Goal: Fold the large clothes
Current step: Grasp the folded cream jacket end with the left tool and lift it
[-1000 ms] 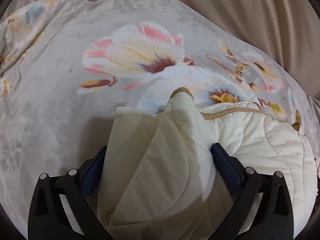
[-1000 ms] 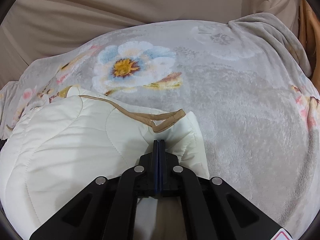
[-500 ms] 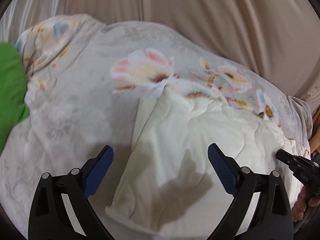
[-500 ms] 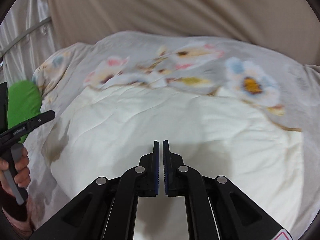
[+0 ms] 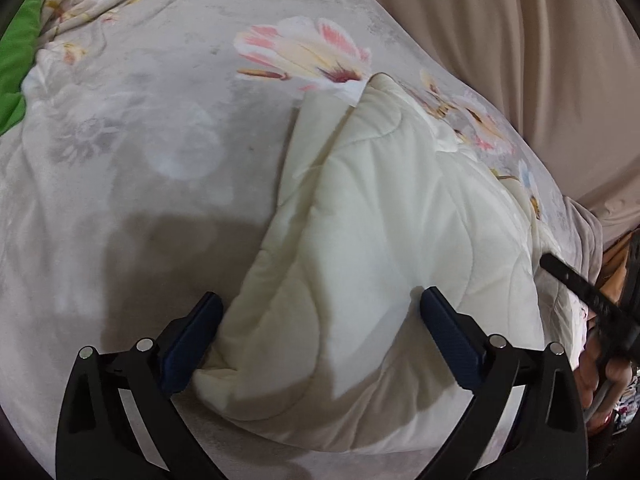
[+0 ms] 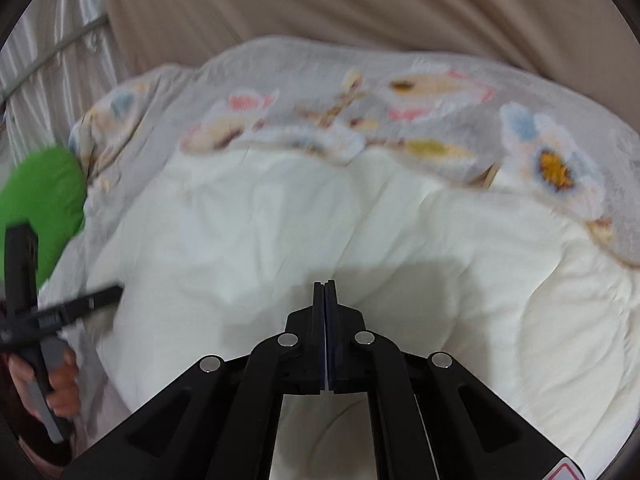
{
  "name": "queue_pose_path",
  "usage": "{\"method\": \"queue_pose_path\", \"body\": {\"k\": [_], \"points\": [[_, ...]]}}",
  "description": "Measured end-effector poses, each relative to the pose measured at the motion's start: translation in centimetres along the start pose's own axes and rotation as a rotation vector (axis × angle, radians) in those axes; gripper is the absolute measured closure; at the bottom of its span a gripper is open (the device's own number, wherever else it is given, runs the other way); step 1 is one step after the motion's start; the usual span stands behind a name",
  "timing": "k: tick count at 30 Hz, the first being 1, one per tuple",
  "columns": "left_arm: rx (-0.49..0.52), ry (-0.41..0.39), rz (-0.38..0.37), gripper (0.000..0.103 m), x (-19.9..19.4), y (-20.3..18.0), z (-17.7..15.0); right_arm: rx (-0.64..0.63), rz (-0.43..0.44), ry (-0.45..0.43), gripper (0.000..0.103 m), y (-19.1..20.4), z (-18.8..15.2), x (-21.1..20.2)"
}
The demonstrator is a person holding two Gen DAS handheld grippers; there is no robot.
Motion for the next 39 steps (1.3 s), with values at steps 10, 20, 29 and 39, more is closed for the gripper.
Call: {"method": "queue_pose_path", "body": {"k": [10,20,29,39], "points": [[0.029,-0.043,-0.051,0.034,-0.6,-2.4,2.4,-0.021,-0.003,0.06,0.1,-0.6,-0.9,4.8],[0.126,-0.083,0.037,0.069,-2.4,-4.6,4.6,0.029,0.05,0.044,0.1,-1.1,-0.6,3.9],[0.145,-0.051,0.093,0.069,-1.5,-3.9,4.2,0.085,0.027,-0.018,0.099,-1.4,5.2,2.6],[0.157,-0.048,0.112,0.066,-1.1,-3.5,4.1,0.133,-0.057,0.085,0.101,-3.9,5.1,9.3]]}}
Point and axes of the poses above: each gripper's, at about its wrist camera, not at the fingertips, and x roughly the way its jaws point, y to its left, z to its top, the point moved 8 cm from there along x, roughly the way its jaws point, and after that the axes turned 15 degrees about x, right-handed, at the moved point
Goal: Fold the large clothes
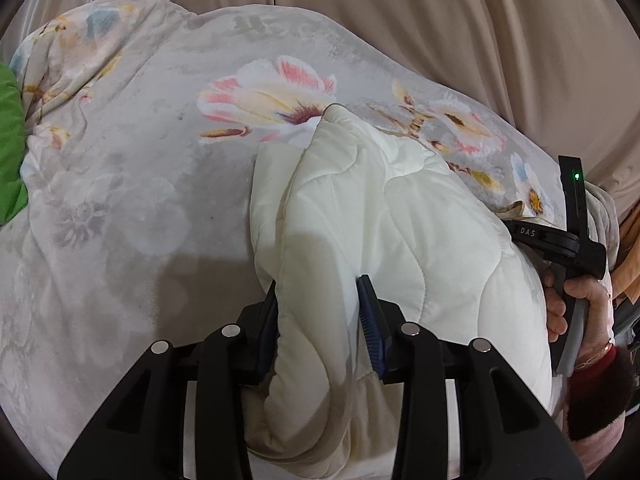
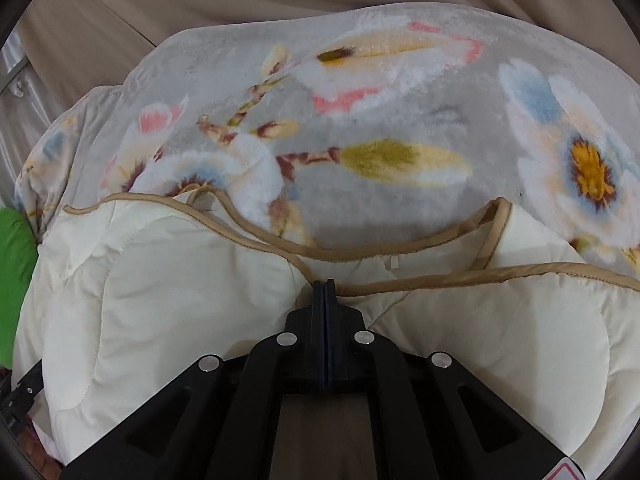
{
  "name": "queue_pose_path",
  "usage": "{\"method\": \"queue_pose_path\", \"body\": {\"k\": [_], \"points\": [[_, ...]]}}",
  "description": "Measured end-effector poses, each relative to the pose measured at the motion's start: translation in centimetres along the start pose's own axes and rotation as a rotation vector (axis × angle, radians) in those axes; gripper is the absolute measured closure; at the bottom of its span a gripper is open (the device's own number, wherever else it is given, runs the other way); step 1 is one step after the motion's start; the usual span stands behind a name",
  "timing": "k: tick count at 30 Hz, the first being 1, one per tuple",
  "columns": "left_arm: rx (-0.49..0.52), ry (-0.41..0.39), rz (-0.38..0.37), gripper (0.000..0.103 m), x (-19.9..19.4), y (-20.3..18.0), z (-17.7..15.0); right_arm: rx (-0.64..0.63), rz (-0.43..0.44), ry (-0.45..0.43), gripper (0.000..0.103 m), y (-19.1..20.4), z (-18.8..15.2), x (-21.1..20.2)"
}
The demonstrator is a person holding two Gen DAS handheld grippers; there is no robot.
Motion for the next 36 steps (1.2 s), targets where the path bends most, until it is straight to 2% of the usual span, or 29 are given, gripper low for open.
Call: {"method": "queue_pose_path", "body": {"k": [4,7,9,12,16,20,22,24,25,27,31,36], "points": [[-0.02,0.005,0.0,0.059,0.4,0.5,-0.3,0.027,0.02,-0.003,0.1,0.0,0.2,-1.5],[-0.056,0.014,-0.016,0.044,0.7,1.8,-0.7,0.021,0.092,-0.041,0.098,0.5,-0.2,-5.5],[-0.076,0.018,-0.032,0.031,0.9,2.5,-1.2,-0.011,0.105,-0.065,0.098,0.3,-1.2,-8.3],[-0.123,0.014,-0.035,0.013,1.4,3.4,-1.9,-0.054,0.129,-0.031,0.098,-0.3,-4.4,-11.0],[-0.221,0.027,-0.131,0.012,2.2,3.7,-2.8,-0.086,0.155,0.036,0.098,-0.7,-9.1,-11.8],[-0.228,0.021,-0.147,0.01,2.5,3.4,-2.9,-0.12,0.137,0.072,0.097,-0.5,-10.8,-10.1],[-0.22,0.022,-0.181,0.018,2.4,2.7,-2.6,-0.108,0.142,0.093,0.101,-0.6,-10.9,-8.9],[-0.186,0.007,-0.206,0.044,1.8,1.7,-2.0,-0.099,0.153,0.103,0.101,-0.6,-10.9,-8.0],[-0.169,-0.002,-0.211,0.049,1.3,1.6,-1.7,-0.091,0.162,0.11,0.101,-0.6,-10.8,-7.7],[-0.156,-0.021,-0.213,0.069,0.1,1.1,-0.9,-0.084,0.175,0.118,0.101,-0.6,-10.7,-7.3],[-0.107,-0.099,-0.225,0.079,-3.1,-0.8,1.4,-0.071,0.197,0.128,0.102,-0.7,-10.5,-6.8],[0.021,-0.225,-0.316,0.082,-8.3,-6.2,5.3,-0.05,0.232,0.143,0.103,-0.7,-10.2,-6.3]]}}
Point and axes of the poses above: each gripper's, at about its wrist camera, not at the fingertips, and x roughly the way its jaws point, y to its left, z to its top, the point moved 8 cm from there along x, roughly the way its jaws point, and after that the axes turned 15 degrees about x, right-handed, at the moved point
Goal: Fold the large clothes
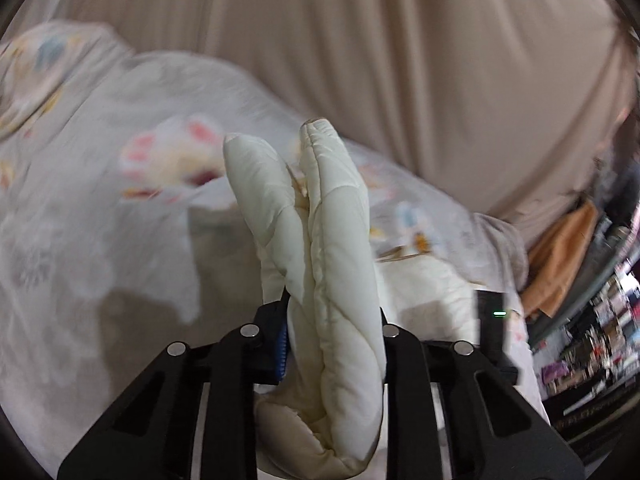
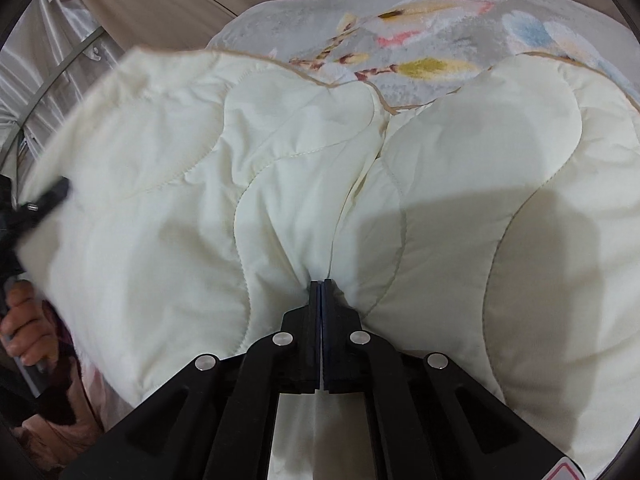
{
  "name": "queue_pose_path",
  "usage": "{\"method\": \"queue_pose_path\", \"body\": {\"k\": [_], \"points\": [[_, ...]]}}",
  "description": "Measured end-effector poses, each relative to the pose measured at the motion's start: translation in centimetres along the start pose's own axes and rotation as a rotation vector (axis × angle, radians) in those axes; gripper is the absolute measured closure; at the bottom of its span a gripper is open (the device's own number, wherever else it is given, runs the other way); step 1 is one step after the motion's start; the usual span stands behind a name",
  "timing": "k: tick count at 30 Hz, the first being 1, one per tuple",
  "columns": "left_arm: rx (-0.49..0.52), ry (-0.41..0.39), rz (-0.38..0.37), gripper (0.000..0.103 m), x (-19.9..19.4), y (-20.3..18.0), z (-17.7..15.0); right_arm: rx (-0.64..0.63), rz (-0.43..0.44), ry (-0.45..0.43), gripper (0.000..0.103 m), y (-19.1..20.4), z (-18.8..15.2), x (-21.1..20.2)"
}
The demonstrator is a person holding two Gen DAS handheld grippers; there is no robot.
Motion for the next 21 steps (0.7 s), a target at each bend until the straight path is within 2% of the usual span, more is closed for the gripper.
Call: {"method": "queue_pose_path", "body": {"k": [3,6,10,15,18,21], "points": [[0.104,-0.021,-0.077,0.082,0.1,-5.0,2.0,-0.001,0.008,0.001,0.103,0.1,0.0,0.1],[0.2,-0.008,-0.148,0.082,1.6,-10.2,3.0,-0.005,0.012,-0.006,0.103,0.2,0.0,0.2],[0.267,0.022,-0.191,0.083,4.3,-14.8,3.0,-0.011,0.012,-0.044,0.103,0.1,-0.5,-1.3],[0.275,0.029,-0.19,0.084,5.5,-16.1,3.3,-0.039,0.034,-0.069,0.101,-0.3,-4.4,-6.8],[0.261,0.023,-0.186,0.084,4.9,-16.0,3.7,-0.012,0.088,-0.002,0.101,-0.8,-7.4,-6.5],[0.251,0.012,-0.181,0.084,4.6,-16.4,4.0,-0.015,0.08,-0.002,0.103,-1.2,-8.3,-5.1]]}}
Point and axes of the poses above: each gripper's, at about its wrist camera, not at the fingertips, and x roughly the way its jaws point, y to its left, z to its top, the point moved 8 cm from there along x, roughly the way its jaws point, and after that the axes turned 15 degrees about x, right-handed, at the moved point
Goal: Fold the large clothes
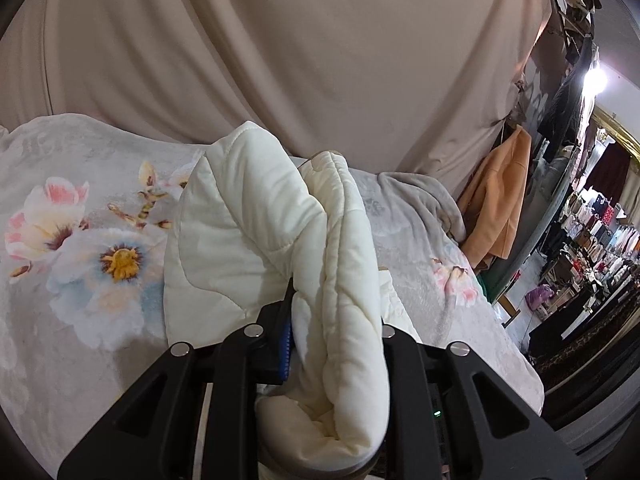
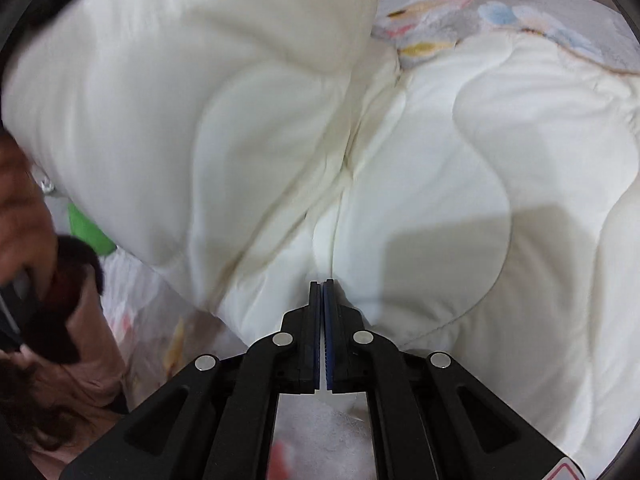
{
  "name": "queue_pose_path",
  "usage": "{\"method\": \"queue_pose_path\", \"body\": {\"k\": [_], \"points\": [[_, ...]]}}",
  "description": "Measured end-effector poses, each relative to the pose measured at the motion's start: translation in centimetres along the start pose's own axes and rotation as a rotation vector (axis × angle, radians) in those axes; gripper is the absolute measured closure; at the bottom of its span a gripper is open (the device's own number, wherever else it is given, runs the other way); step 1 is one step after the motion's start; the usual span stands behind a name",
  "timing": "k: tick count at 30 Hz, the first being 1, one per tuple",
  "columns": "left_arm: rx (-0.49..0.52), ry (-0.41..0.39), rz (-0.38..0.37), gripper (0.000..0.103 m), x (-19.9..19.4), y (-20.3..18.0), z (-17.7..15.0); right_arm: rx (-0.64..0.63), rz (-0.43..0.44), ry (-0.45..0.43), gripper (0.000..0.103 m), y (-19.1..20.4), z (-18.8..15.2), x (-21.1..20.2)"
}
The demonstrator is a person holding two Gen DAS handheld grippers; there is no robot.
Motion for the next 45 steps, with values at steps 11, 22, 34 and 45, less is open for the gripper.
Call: {"method": "queue_pose_path", "body": {"k": [11,22,34,45], "points": [[0.138,0.07,-0.057,0.085,5.2,-8.2,1.4,0.031,0.117,-0.024,0.103,-0.5,0.8,2.0],[0.226,0.242,-0.085,0.086,15.8,-14.1,-1.5,0.397,0.38,0.013,0.101,-5.4,-3.9,-2.9],[0.42,0.337,0.027,0.072,22.3,-18.7,-9.3,0.501,0.143,-0.369,0.092,-15.1,-7.9,-16.9],[0.2,-0.012,-0.083,0.029,6.1,-15.8,0.2,0.285,-0.071,-0.674,0.049,-12.1,-3.4,-25.3]]}}
Point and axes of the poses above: each gripper's, at about its wrist camera, not at the fingertips, and x roughly the way its jaws point, y to its left, z to its top, the point moved 8 cm from there along x, roughly the way its jaws point, and after that the axes turned 15 degrees about x, right-handed, at the moved point
